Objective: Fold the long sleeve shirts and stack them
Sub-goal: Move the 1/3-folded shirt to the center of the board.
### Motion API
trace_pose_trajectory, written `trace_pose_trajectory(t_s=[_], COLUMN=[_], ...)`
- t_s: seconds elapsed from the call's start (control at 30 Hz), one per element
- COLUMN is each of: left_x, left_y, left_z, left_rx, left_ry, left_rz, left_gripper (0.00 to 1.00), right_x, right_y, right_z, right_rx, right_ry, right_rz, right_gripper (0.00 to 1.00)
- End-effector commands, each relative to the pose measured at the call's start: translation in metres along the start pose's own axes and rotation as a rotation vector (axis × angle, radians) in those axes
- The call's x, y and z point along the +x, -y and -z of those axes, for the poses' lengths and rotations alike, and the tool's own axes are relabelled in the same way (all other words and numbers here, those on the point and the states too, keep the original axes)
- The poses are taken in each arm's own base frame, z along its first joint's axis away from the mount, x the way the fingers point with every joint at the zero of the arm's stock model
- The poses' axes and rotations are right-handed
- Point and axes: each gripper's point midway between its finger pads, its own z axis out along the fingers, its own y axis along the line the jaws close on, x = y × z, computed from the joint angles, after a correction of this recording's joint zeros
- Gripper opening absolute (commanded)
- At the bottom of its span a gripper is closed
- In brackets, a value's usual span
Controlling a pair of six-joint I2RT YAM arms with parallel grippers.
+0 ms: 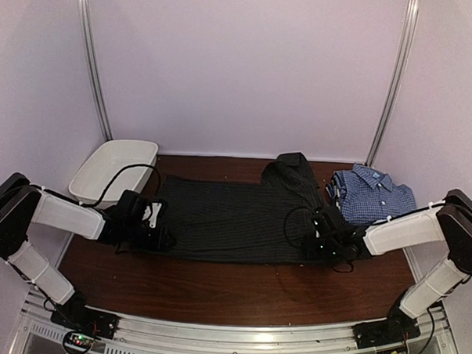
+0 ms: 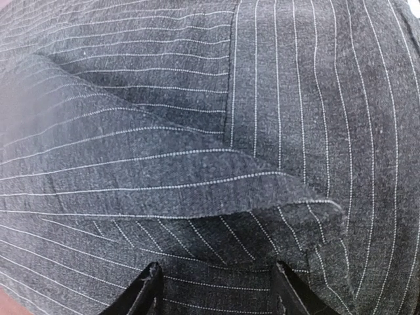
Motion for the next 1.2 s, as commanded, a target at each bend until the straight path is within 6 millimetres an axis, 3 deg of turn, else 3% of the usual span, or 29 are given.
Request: trace_pose_trajectory(t_s=[0.0,0.37,0.47,0.53,0.67,0.83,0.97,1.17], left_x=[0.053,0.129,0.136,0.123,0.080,0.036,-0.001,-0.054], left_y=[-0.012,-0.006,-0.004,-0.002,0.022,0.036,0.047,0.065], left_z=[0.008,0.050,0.063,0.072,0.088,0.099,0.107,0.118], left_rx=[-0.081,-0.109,-0.096,-0.090,-0.003,-0.022,-0.048,-0.059], left_ry=[-0.102,-0.131,-0.118,-0.055,0.088,0.193,0.273,0.362], left_rz=[0.059,0.174,0.184,0.168,0.127,0.047,0.007,-0.050], left_gripper=[0.43,0.43,0.43,0.44,0.47,0.71,0.96,0.98], right_x=[0.063,0.121,0.127,0.122,0.079,0.001,-0.064,-0.145], right_y=[0.013,0.012,0.011,0.010,-0.003,-0.025,-0.030,-0.036], right_z=[0.010,0.056,0.071,0.079,0.098,0.119,0.113,0.072], right_rx=[0.016,0.041,0.028,0.021,0.013,0.011,0.023,0.036], right_ry=[-0.161,-0.195,-0.181,-0.162,-0.044,0.098,0.180,0.190], right_rz=[-0.052,-0.041,-0.047,-0.050,-0.030,0.015,0.074,0.138], right_gripper=[0.56,0.56,0.56,0.56,0.58,0.64,0.66,0.70])
